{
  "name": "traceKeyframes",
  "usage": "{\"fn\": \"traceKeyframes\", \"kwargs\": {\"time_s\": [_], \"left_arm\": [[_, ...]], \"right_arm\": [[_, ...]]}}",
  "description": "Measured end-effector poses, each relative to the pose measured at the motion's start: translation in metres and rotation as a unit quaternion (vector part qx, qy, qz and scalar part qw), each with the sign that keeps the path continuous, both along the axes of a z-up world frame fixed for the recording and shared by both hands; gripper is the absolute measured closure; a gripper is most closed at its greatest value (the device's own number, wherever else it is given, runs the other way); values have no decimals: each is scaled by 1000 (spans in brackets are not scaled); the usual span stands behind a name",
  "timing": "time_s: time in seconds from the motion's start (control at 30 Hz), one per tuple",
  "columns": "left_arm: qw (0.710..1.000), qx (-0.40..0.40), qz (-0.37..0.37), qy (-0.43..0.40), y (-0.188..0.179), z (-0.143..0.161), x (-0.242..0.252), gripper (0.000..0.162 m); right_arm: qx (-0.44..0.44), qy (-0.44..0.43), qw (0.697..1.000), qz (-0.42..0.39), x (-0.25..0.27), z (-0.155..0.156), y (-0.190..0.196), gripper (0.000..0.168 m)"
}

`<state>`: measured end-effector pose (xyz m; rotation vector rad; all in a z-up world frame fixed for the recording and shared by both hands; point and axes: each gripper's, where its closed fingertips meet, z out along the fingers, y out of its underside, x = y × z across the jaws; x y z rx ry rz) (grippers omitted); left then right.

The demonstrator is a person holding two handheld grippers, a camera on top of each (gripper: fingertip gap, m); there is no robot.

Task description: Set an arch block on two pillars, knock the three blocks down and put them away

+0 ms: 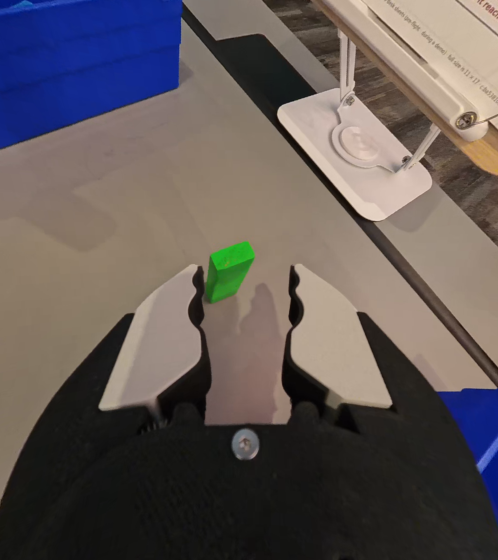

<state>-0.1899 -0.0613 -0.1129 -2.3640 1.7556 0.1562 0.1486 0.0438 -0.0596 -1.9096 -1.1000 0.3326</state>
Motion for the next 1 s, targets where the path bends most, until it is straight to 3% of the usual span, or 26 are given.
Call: {"fn": "traceKeyframes", "kwargs": {"time_s": [0.2, 0.27, 0.3, 0.37, 0.5, 0.6, 0.73, 0.83, 1.0], "left_arm": [[991, -67, -86, 80, -9, -39, -8, 105], [988, -93, -88, 87, -13, -44, -11, 114], [989, -94, -82, 80, -12, -44, -9, 111], [988, -106, -86, 78, -16, -45, -9, 127], [991, -107, -50, 59, -13, -41, -12, 128], [995, -93, -6, -18, -5, -19, -3, 129], [990, -24, 16, -135, 10, 34, 17, 129], [986, 27, 9, -165, 12, 74, 30, 129], [970, 72, -42, -228, -4, 138, 91, 129]], "right_arm": [[-18, 29, 999, -2, 3, 4, -1, 113], [-23, 36, 999, -5, 5, 5, -1, 113], [-25, 36, 999, -4, 4, 5, -1, 113], [-24, 34, 999, -1, 3, 7, -2, 113], [-17, 29, 999, 8, -2, 11, -6, 113], [5, 27, 1000, 8, -5, 19, -8, 113], [53, 53, 997, 30, -18, 46, -20, 114], [59, 91, 991, 76, -41, 59, -41, 114], [23, 251, 947, 200, -96, 86, -99, 114]]}}
